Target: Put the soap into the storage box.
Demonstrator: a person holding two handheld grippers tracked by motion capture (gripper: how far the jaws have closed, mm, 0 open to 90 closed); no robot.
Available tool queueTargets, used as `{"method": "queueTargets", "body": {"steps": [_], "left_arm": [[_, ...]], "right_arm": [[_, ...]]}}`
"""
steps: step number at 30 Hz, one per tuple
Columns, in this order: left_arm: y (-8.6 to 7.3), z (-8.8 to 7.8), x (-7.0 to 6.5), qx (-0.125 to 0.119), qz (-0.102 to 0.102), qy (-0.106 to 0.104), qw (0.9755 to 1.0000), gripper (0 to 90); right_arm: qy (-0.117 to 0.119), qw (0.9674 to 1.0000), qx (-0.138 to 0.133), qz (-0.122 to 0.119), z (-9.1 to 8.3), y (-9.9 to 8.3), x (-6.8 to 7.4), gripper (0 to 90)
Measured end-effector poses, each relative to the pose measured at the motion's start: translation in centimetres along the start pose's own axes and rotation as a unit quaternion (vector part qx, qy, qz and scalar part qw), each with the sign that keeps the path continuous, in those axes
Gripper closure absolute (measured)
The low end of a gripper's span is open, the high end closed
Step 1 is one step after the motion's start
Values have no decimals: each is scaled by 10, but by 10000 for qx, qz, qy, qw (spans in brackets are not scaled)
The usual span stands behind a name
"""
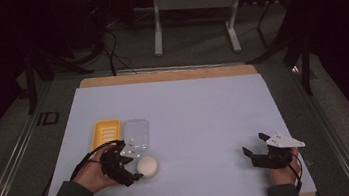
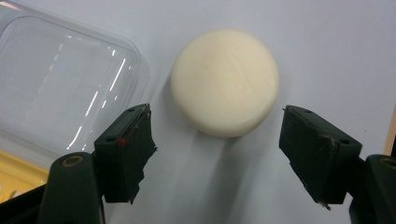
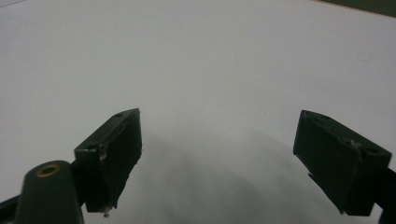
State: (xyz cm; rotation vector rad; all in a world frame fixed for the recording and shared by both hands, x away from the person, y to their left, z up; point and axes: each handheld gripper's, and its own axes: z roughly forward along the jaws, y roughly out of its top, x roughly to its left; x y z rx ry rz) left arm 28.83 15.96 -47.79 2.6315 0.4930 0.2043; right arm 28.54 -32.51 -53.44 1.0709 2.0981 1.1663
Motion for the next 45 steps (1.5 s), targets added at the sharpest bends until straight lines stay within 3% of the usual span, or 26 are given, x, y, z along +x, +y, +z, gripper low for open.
{"method": "queueTargets", "body": {"steps": [22, 28, 45], "left_arm": [[17, 8, -3, 232, 200, -50, 9995, 152], [20, 13, -4, 310, 242, -133, 9991, 152], [29, 30, -2, 641, 363, -121, 9972, 129]], "right_arm": [[18, 10000, 6, 39, 0, 0, -1, 153], [19, 10000, 1, 46, 0, 0, -1, 153], [33, 10000, -8, 31, 0, 0, -1, 153]]}}
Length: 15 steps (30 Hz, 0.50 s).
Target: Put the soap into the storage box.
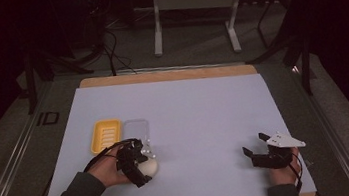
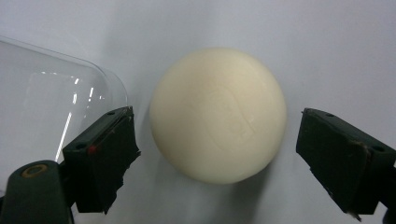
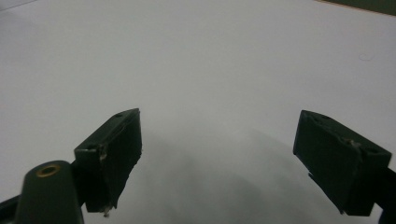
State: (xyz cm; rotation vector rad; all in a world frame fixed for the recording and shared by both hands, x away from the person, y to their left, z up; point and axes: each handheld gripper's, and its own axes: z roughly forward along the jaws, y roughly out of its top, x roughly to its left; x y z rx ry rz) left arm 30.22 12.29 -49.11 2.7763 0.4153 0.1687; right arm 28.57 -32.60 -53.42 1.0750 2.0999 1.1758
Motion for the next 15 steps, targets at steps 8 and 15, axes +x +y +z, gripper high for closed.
{"method": "queueTargets", "body": {"steps": [8, 15], "left_arm": [[3, 6, 3, 106, 22, -60, 9999, 132], [7, 13, 3, 203, 46, -156, 9997, 150]], "right_arm": [[5, 10000, -6, 4, 0, 0, 0, 153], [9, 10000, -9, 4, 0, 0, 0, 153]]}}
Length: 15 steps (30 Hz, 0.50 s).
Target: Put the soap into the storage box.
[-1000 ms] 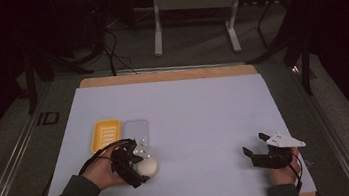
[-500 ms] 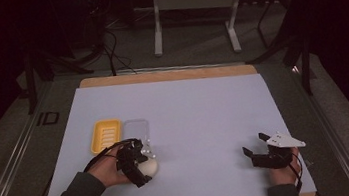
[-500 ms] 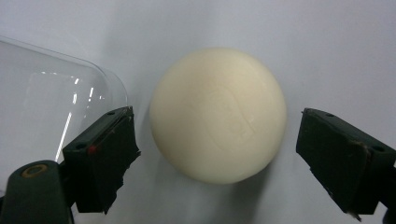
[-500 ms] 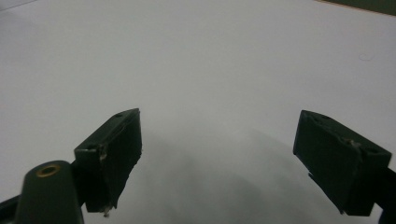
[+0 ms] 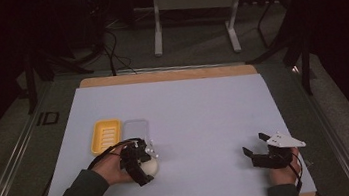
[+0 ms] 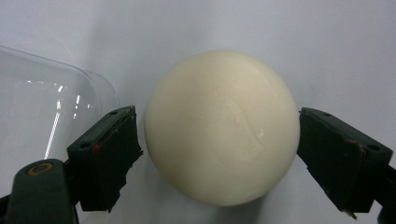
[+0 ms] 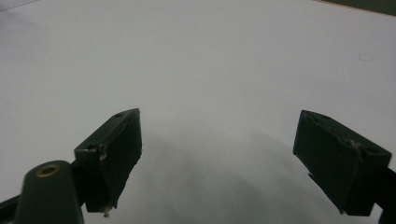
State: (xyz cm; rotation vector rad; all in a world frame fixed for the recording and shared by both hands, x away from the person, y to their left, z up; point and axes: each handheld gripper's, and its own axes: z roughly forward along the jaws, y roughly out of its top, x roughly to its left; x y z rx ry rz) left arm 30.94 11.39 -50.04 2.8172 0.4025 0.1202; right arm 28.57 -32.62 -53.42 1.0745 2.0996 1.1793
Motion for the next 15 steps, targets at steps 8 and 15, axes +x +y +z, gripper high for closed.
{"method": "queueTargets", "body": {"steps": [8, 15], "left_arm": [[3, 6, 0, 71, 7, -107, 9999, 159], [5, 8, 1, 198, 70, -139, 9997, 179]], "right_arm": [[5, 10000, 3, 1, 0, 0, 0, 153], [3, 10000, 0, 0, 0, 0, 0, 153]]}}
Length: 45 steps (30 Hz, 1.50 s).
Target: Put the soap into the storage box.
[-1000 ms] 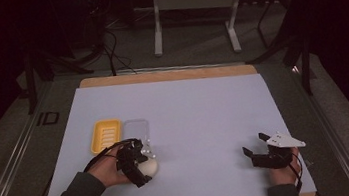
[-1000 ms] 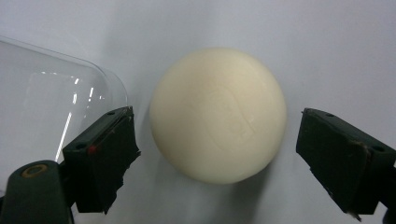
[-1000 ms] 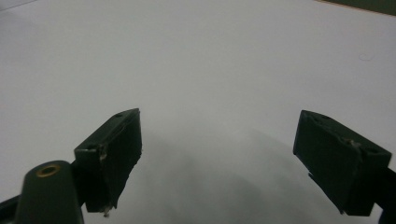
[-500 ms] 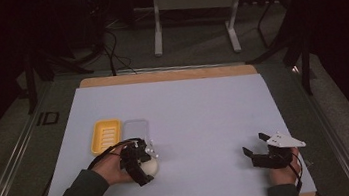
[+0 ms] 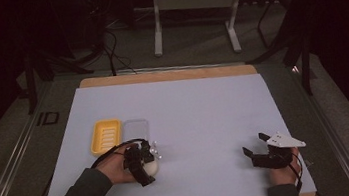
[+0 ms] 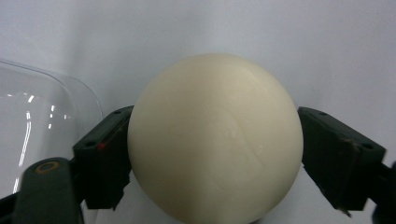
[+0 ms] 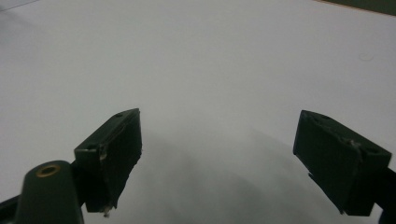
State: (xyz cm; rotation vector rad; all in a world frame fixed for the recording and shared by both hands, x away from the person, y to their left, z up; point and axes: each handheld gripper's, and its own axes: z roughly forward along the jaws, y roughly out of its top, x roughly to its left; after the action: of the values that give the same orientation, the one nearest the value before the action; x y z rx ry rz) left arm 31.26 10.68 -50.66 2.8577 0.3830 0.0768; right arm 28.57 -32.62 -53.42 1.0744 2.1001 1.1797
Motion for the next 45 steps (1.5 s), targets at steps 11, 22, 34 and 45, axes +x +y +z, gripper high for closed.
{"method": "queueTargets", "body": {"steps": [11, 22, 34, 45], "left_arm": [[3, 0, 3, 180, 48, -13, 9998, 229], [7, 0, 5, 380, 57, -81, 9992, 245], [9, 1, 6, 462, 74, -152, 9988, 243], [12, 1, 7, 547, 85, -154, 9984, 250]], "right_arm": [[3, 10000, 5, 6, 0, 0, 0, 153], [8, 10000, 11, 6, 0, 0, 0, 153], [12, 10000, 11, 6, 0, 0, 0, 153], [13, 10000, 9, 6, 0, 0, 0, 153]]}}
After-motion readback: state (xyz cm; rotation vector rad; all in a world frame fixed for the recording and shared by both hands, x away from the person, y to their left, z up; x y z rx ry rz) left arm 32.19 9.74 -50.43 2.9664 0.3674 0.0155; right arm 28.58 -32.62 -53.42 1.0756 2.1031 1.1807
